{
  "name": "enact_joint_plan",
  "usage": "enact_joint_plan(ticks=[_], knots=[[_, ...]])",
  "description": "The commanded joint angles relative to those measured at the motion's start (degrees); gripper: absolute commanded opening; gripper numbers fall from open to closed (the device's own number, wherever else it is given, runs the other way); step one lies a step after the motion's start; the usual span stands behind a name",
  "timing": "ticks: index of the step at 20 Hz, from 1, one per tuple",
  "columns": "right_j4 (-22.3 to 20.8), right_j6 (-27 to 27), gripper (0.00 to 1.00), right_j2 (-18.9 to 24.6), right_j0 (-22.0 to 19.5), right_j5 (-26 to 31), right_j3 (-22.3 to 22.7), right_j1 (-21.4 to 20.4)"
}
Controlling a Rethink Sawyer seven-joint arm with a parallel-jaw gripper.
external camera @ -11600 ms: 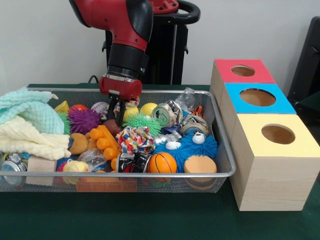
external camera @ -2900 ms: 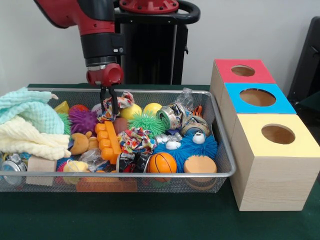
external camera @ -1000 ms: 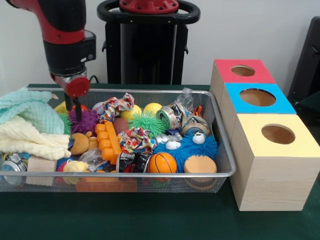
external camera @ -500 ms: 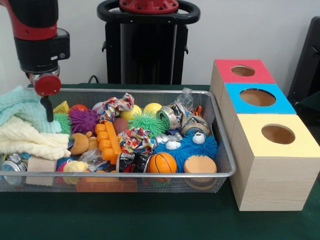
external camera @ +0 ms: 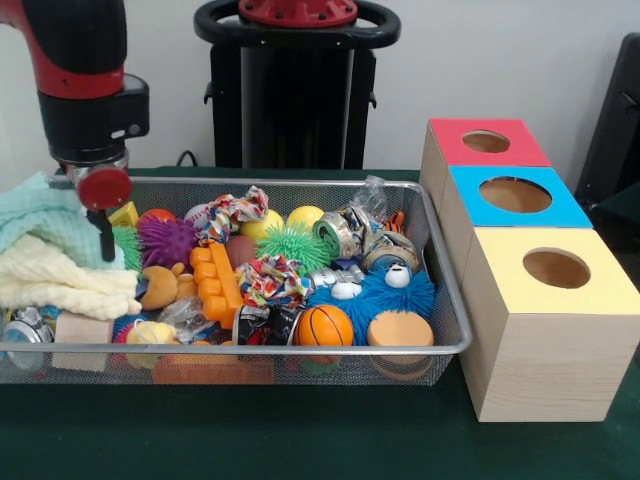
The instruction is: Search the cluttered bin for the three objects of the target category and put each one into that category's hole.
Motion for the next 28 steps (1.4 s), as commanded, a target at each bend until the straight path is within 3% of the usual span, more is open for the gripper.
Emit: enact_joint_plan(ticks=[1,11,28], knots=[[3.9,14.0,1.0,0.0,4.8,-4.7,-0.1,2.5],[7.8,13.5,1.0,-3.2,8.7,-4.6,-1.1,3.8],[2.0,14.1,1.0,2.3,4.9,-26.7,12.0,6.3]])
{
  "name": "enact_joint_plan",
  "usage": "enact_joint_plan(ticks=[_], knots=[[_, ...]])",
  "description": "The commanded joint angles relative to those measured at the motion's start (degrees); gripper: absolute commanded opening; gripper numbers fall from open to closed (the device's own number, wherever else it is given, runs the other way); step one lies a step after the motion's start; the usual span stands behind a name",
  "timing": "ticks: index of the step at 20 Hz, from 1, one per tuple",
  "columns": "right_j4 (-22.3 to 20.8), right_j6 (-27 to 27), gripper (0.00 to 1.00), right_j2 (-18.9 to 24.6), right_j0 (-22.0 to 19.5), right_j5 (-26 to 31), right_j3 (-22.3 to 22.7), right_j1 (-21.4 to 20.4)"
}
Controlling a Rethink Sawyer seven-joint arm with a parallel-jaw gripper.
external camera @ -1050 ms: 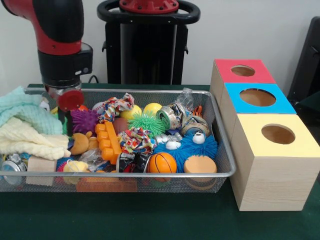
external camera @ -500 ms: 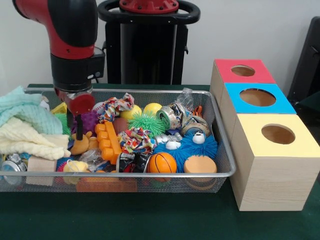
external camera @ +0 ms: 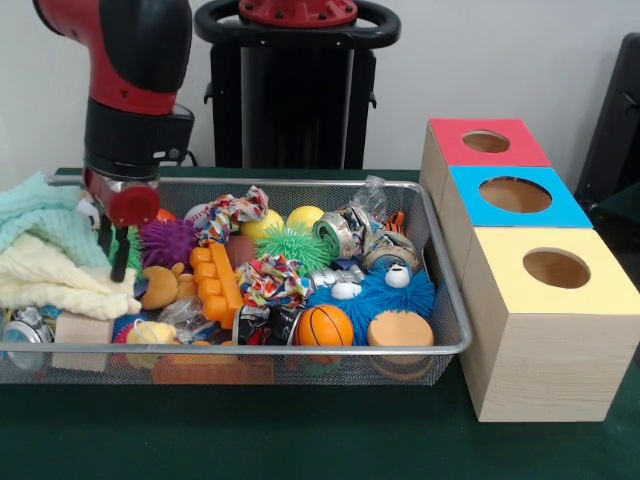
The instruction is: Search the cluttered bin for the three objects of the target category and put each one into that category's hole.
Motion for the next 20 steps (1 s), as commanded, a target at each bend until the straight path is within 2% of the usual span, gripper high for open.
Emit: enact_joint_plan(ticks=[1,8,12,17,20], knots=[[-2.3,15.1,1.0,5.2,-0.9,-8.7,7.8,5.0],[1.0,15.7,1.0,6.2,-0.2,-9.1,10.0,4.1],[1.5,13.6,1.0,6.0,0.8,-7.8,8.8,3.9],[-0.8,14.3,1.0,13.5,-5.3,-6.2,10.5,3.4],[-2.2,14.3,1.0,15.9,-7.8,-7.6,11.1,3.9]])
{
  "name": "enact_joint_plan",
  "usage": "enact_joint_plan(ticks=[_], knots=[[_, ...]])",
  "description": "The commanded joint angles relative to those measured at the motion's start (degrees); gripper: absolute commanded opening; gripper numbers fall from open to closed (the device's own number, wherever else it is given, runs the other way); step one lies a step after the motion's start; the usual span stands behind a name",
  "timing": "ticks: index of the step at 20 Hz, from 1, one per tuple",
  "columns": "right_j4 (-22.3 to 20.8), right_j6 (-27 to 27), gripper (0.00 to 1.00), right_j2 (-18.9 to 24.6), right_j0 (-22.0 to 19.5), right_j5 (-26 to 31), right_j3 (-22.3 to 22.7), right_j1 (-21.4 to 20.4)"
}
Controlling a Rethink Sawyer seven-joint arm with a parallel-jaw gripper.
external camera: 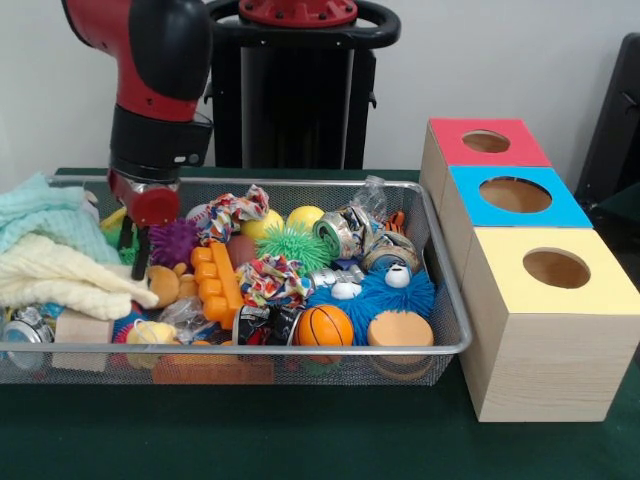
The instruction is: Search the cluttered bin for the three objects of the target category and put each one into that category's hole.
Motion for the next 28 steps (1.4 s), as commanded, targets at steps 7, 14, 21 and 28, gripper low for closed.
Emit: enact_joint_plan(ticks=[7,14,21,28], knots=[[-1.1,16.2,1.0,16.5,-6.4,-1.1,5.9,3.5],[-0.2,17.9,1.0,23.5,-10.5,-0.2,8.2,4.3],[1.9,19.2,1.0,27.2,-12.7,1.2,11.1,3.2],[2.7,16.6,1.0,28.0,-13.8,3.7,11.3,4.3]])
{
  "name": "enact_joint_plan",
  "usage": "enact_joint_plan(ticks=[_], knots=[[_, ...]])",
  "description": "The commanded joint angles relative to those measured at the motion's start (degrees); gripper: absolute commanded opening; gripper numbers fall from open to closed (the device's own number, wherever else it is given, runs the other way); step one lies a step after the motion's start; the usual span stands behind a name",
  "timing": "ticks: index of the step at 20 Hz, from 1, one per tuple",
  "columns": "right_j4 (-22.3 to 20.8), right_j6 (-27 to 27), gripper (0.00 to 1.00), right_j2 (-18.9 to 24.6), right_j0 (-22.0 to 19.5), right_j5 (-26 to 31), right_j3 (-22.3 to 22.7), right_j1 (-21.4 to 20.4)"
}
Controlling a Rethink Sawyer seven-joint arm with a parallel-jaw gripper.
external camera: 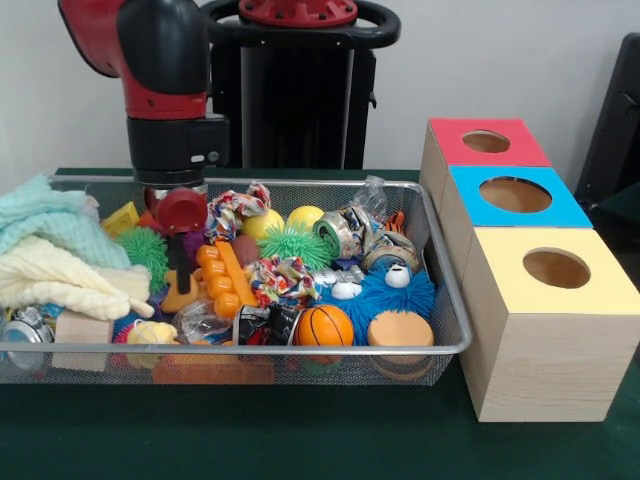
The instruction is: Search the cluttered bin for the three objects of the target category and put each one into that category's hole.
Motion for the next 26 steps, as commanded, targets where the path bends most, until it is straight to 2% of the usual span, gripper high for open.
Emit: enact_joint_plan(ticks=[1,12,18,26], knots=[[2.8,16.2,1.0,8.9,0.5,4.7,5.0,4.6],[0.7,14.3,1.0,7.6,2.4,1.9,6.4,7.0],[-1.2,14.0,1.0,8.1,1.0,0.5,7.2,8.4],[-1.2,15.3,1.0,8.8,-0.6,-1.3,7.6,8.9]])
